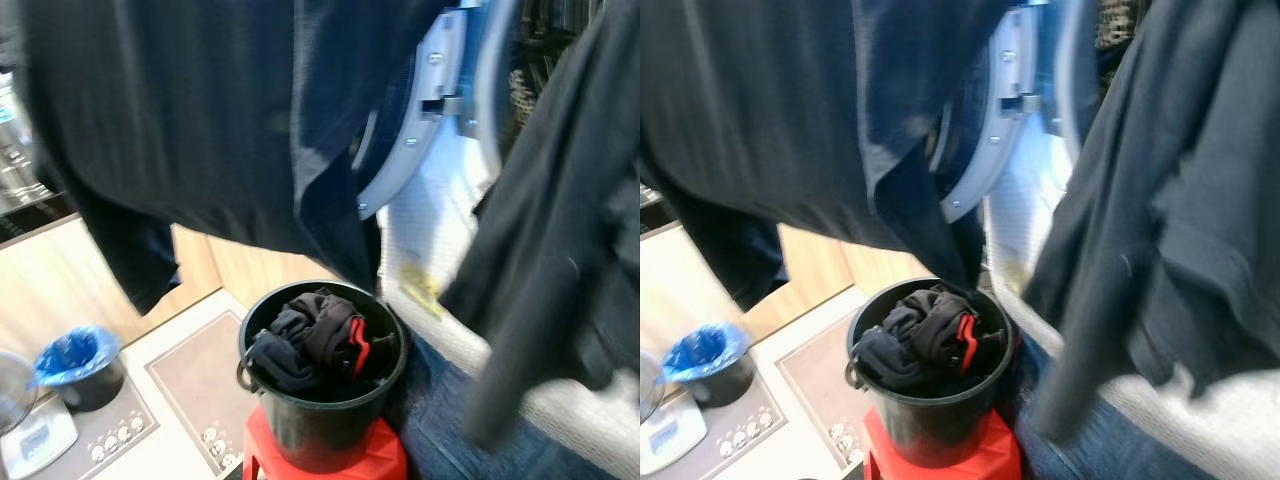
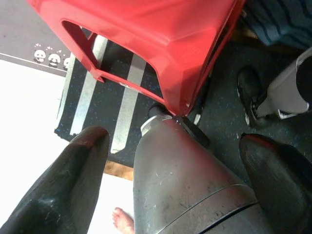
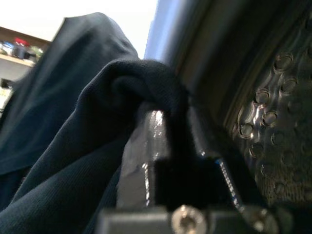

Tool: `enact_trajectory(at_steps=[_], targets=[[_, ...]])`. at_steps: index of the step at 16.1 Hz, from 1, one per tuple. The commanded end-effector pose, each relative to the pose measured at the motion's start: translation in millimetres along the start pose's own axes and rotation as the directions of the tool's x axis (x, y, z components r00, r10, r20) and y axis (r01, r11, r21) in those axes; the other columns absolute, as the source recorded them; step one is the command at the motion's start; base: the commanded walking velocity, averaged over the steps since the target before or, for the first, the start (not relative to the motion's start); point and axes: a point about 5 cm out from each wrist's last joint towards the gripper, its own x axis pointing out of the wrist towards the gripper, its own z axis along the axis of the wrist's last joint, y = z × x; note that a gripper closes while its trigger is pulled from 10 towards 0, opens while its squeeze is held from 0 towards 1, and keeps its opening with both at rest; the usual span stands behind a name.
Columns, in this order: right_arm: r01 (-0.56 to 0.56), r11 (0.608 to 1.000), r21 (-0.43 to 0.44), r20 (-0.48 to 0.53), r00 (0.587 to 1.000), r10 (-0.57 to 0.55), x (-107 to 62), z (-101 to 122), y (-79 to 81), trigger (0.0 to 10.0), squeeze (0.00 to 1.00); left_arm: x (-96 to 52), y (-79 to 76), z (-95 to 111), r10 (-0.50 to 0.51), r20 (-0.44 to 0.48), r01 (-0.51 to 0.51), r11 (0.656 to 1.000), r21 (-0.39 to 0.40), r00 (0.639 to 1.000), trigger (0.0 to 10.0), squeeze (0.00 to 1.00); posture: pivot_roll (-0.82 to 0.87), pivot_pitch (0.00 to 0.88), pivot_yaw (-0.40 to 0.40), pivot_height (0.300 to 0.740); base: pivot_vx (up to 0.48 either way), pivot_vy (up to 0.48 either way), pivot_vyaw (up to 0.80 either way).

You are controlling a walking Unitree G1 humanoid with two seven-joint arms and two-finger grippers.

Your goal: Clothes washing

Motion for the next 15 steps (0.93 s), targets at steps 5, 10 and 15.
enact_trajectory(at_steps=[5, 10, 15], targets=[[-0.048, 0.999, -0.024, 0.031, 0.998, 0.049, 8.3, 1.1, 3.2, 10.0, 0.00, -3.2, -0.5, -17.1, 0.008, -0.056, -0.010, 1.000, -0.026, 0.998, 10.0, 0.00, -0.15, 0.000, 0.027, 0.740, 0.000, 0.000, 0.00], [-0.305, 0.950, 0.060, 0.096, 0.949, 0.299, -20.7, -13.9, 53.9, 10.0, 0.00, -3.1, 3.3, -14.4, 0.015, -0.049, -0.015, 1.000, -0.015, 0.999, 10.0, 0.00, -0.17, 0.000, 0.057, 0.740, 0.000, 0.000, 0.00], [-0.417, 0.884, 0.210, -0.055, 0.898, 0.437, -47.0, -72.1, 130.4, 10.0, 0.00, -2.5, 7.8, -9.3, 0.011, -0.046, -0.009, 0.999, 0.033, 0.999, 10.0, 0.00, -0.21, 0.000, 0.095, 0.740, 0.000, 0.000, 0.00]])
